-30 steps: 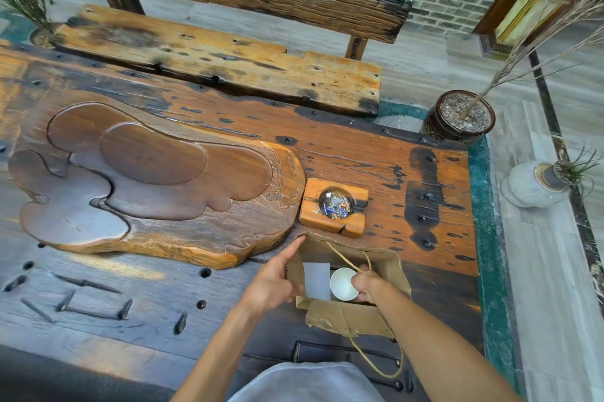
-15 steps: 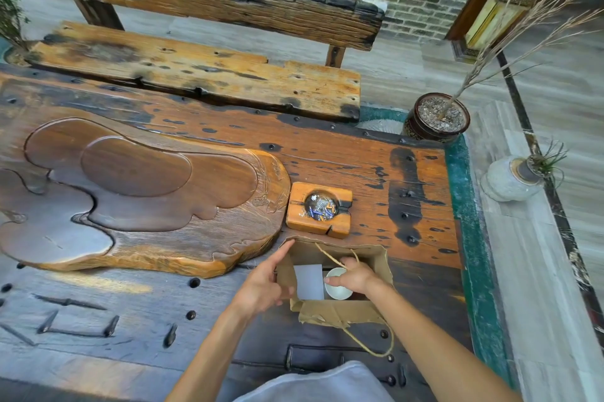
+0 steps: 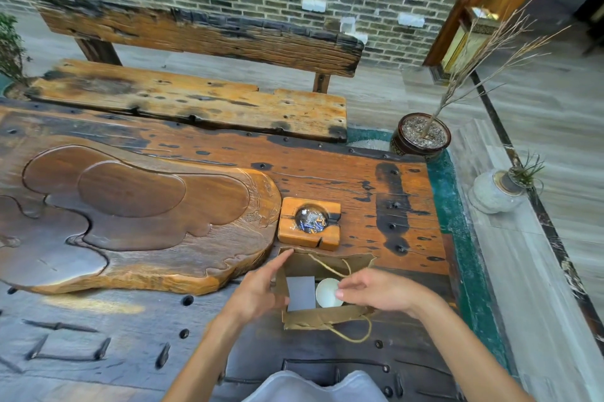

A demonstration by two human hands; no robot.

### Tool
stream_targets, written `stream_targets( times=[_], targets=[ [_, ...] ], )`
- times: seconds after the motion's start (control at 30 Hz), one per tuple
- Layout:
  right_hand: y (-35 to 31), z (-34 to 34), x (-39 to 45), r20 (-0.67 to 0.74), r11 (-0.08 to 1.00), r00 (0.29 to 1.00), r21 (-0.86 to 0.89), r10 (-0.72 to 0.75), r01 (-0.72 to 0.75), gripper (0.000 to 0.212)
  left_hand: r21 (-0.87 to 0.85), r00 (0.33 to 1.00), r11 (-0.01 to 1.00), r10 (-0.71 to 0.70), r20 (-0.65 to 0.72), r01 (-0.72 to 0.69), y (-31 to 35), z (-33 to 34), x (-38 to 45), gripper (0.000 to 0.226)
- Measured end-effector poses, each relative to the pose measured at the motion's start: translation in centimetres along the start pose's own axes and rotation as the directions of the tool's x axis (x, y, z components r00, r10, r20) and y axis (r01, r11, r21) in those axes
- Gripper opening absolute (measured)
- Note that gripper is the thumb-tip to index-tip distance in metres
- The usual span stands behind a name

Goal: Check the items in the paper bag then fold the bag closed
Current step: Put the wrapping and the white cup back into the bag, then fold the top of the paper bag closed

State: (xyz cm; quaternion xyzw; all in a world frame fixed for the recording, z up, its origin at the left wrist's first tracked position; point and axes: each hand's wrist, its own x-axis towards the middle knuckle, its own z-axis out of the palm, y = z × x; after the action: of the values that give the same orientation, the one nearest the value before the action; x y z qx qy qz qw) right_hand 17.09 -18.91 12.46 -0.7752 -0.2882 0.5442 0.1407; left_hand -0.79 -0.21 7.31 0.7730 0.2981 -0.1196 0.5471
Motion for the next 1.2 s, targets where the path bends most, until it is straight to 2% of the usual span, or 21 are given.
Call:
stream_targets(
  times=[0.13, 0.17, 0.23, 0.3, 0.37, 0.47, 0.53, 0.6, 0.7, 0.83, 0.93, 1.0, 1.13, 1.2],
  targets=[
    [0.5, -2.9, -3.5, -0.026, 0.992, 0.999, 0.112, -0.048, 0.051, 0.02, 0.017, 0.997, 0.997, 0.072, -0.021, -0.072, 0.1, 0.0, -0.7, 0.087],
    [0.7, -3.8, -4.3, -0.046, 0.986, 0.997, 0.152, -0.064, 0.07, 0.023, 0.051, 0.995, 0.996, 0.082, -0.048, -0.08, 0.2, -0.2, -0.9, 0.083],
    [1.3, -5.4, -5.4, -0.093, 0.959, 0.991, 0.259, -0.096, 0.117, 0.046, 0.085, 0.989, 0.992, 0.1, -0.104, -0.092, 0.2, -0.9, -1.2, 0.073],
    [2.0, -6.8, -6.0, -0.135, 0.908, 0.983, 0.384, -0.123, 0.167, 0.065, -0.022, 0.985, 0.996, 0.083, -0.148, -0.087, 0.1, -1.8, -1.4, 0.06],
    [3.0, -7.8, -5.6, -0.184, 0.861, 0.977, 0.474, -0.104, 0.181, 0.073, -0.109, 0.981, 0.993, 0.029, -0.192, -0.051, 0.0, -2.8, -1.2, 0.048],
    [4.9, -8.1, -3.0, -0.245, 0.778, 0.969, 0.612, 0.015, 0.143, 0.077, -0.334, 0.961, 0.94, -0.151, -0.232, 0.067, -0.9, -3.5, 0.1, 0.055],
    [6.2, -7.5, -0.7, -0.228, 0.755, 0.967, 0.653, 0.115, 0.064, 0.079, -0.469, 0.94, 0.859, -0.307, -0.152, 0.205, -1.3, -3.2, 1.5, 0.066],
    [7.4, -6.3, 1.7, -0.15, 0.738, 0.97, 0.674, 0.191, -0.041, 0.08, -0.51, 0.908, 0.788, -0.417, -0.032, 0.344, -1.6, -2.4, 2.7, 0.075],
    [8.6, -4.4, 4.4, -0.017, 0.686, 0.962, 0.704, 0.273, -0.182, 0.084, -0.526, 0.886, 0.727, -0.447, 0.125, 0.441, -1.8, -0.2, 3.9, 0.08],
    [8.8, -2.4, 6.4, 0.104, 0.611, 0.954, 0.748, 0.28, -0.26, 0.087, -0.528, 0.87, 0.698, -0.448, 0.207, 0.485, -1.9, 2.0, 4.6, 0.08],
    [8.2, -1.5, 6.8, 0.132, 0.521, 0.963, 0.819, 0.236, -0.24, 0.078, -0.534, 0.877, 0.698, -0.412, 0.247, 0.478, -2.0, 2.5, 4.8, 0.074],
    [7.9, -1.2, 6.8, 0.137, 0.509, 0.963, 0.827, 0.231, -0.239, 0.073, -0.534, 0.877, 0.697, -0.414, 0.245, 0.478, -2.0, 2.6, 4.8, 0.067],
    [7.5, -0.3, 6.4, 0.143, 0.471, 0.96, 0.848, 0.239, -0.243, 0.046, -0.514, 0.884, 0.726, -0.434, 0.172, 0.457, -2.2, 3.0, 4.7, 0.041],
    [7.7, 0.3, 6.4, 0.09, 0.482, 0.966, 0.853, 0.244, -0.201, 0.032, -0.555, 0.902, 0.72, -0.405, 0.152, 0.417, -2.7, 3.2, 4.7, 0.034]
  ],
)
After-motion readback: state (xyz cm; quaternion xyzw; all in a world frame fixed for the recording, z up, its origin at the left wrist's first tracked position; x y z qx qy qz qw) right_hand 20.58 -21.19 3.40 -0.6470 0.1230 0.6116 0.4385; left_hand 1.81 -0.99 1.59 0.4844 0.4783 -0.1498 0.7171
